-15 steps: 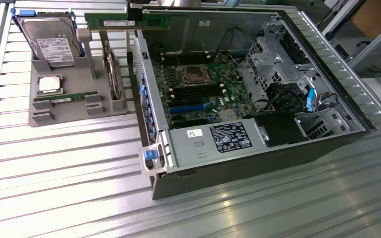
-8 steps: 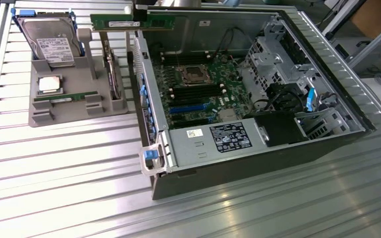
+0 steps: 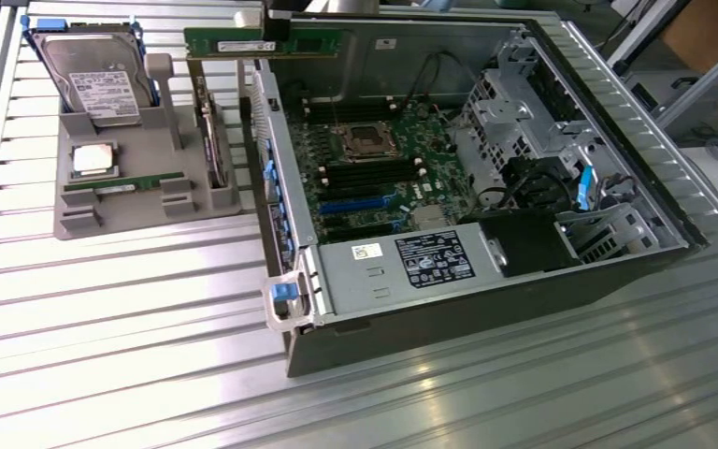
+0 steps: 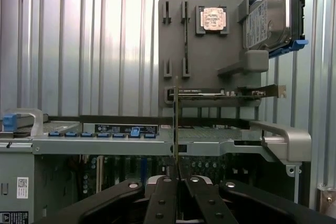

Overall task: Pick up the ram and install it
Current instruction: 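Pick up the ram and move it above insertion slot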

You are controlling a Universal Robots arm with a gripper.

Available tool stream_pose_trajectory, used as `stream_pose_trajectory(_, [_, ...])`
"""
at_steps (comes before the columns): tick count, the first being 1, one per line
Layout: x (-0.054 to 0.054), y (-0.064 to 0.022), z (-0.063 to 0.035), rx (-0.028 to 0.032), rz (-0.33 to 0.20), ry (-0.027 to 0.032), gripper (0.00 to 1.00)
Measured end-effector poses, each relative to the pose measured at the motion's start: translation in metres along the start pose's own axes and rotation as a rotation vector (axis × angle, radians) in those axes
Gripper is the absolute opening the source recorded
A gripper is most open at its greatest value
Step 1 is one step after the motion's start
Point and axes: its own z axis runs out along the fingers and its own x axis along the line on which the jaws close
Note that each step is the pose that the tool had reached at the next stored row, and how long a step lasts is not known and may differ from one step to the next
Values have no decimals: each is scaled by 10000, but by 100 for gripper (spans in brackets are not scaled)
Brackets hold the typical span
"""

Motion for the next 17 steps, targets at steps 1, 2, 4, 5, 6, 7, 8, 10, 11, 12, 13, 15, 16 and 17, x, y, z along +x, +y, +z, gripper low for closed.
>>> stream_pose_trajectory(1, [0,-8,0,0,0,0,12])
stream_pose_trajectory(2, [1,-19,0,0,0,0,12])
stream_pose_trajectory(4, [1,-41,-1,0,0,0,12])
stream_pose_trajectory(5, [2,-63,-1,0,0,0,12])
stream_pose_trajectory(6, [2,-77,-1,0,0,0,12])
stream_pose_trajectory(7, [3,-95,-1,0,0,1,12])
stream_pose_trajectory(8, [4,-115,-2,0,0,1,12])
stream_pose_trajectory(10, [4,-132,-1,0,0,0,12])
stream_pose_trajectory(11, [4,-142,-2,-1,0,1,12])
stream_pose_trajectory(12, [5,-153,-1,0,0,1,12])
stream_pose_trajectory(13, [5,-164,-2,-1,0,1,12])
stream_pose_trajectory(15, [6,-187,-1,0,1,0,12])
stream_pose_trajectory(16, [6,-203,-2,0,0,1,12])
stream_pose_trajectory(17, [7,-218,-2,0,0,1,12])
